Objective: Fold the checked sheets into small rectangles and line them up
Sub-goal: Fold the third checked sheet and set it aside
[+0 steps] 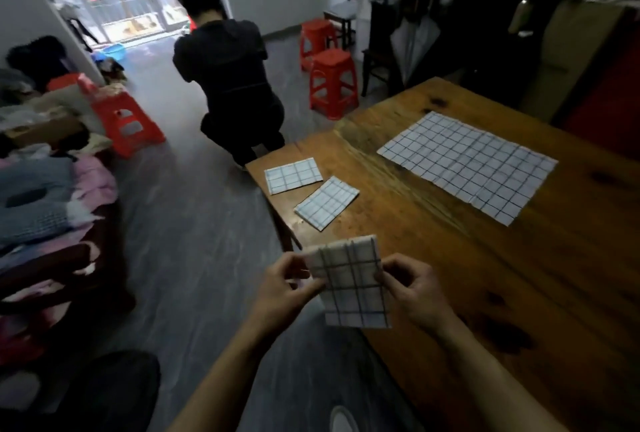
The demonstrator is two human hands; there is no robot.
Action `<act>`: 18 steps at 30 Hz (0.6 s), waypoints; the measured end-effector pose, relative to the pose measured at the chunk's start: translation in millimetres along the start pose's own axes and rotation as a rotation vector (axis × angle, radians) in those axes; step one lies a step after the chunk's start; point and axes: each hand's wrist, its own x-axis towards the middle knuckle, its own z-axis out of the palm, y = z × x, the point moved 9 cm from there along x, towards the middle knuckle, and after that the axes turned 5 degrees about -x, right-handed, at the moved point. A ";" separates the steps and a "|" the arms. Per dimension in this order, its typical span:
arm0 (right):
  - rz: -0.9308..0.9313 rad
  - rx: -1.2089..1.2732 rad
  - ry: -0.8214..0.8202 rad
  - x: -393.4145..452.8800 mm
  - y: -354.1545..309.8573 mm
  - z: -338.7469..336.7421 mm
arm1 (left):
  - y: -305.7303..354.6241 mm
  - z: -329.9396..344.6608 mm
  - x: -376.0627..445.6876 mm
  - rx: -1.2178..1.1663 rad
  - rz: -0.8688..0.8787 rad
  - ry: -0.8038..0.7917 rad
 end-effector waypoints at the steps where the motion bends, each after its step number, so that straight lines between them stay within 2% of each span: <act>1: 0.037 0.017 0.029 2.3 3.1 -5.0 | -8.2 6.7 13.5 0.015 -0.046 -0.041; 4: 0.139 0.023 0.135 8.3 16.5 -19.8 | -21.7 30.2 48.4 0.031 -0.114 -0.149; 9: 0.253 -0.019 0.270 24.8 42.3 -31.5 | -38.8 52.9 107.2 -0.029 -0.119 -0.277; 12: 0.328 -0.037 0.308 43.9 49.0 -29.0 | -54.6 59.7 144.3 -0.073 -0.210 -0.383; 18: 0.514 -0.131 0.415 91.9 62.9 -10.1 | -79.5 47.6 221.8 -0.053 -0.373 -0.477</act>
